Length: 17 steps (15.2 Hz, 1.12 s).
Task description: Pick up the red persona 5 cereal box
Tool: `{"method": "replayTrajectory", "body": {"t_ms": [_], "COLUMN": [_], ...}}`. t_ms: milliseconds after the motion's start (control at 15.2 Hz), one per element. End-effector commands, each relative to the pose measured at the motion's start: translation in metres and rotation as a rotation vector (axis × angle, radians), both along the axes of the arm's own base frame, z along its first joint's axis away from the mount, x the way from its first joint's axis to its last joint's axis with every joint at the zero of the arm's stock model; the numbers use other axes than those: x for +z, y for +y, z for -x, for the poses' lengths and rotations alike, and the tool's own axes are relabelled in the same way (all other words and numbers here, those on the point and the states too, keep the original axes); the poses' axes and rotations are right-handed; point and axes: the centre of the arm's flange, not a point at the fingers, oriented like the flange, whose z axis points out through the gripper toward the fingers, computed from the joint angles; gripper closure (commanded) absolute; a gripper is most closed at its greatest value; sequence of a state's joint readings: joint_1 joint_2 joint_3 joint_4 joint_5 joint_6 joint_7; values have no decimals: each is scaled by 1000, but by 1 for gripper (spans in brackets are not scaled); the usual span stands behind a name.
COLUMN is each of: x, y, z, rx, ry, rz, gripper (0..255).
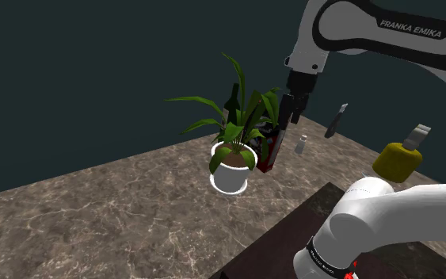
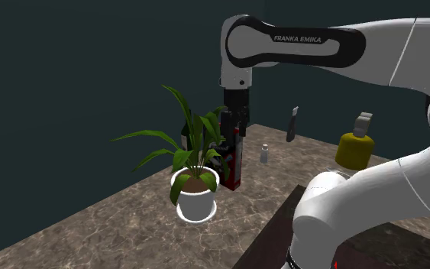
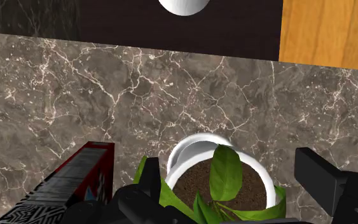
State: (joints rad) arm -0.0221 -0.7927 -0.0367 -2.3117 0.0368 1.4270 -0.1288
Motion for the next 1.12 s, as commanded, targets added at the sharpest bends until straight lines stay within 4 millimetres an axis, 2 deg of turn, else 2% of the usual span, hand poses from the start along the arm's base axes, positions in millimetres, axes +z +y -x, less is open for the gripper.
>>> {"method": "replayTrajectory", "body": {"t_ms": [0, 1056], "x": [0, -34], "y": [0, -146], "z": [0, -125], "rx": [0, -15], "ry": [0, -70], "rz": [0, 74], "gripper": [0, 0]}}
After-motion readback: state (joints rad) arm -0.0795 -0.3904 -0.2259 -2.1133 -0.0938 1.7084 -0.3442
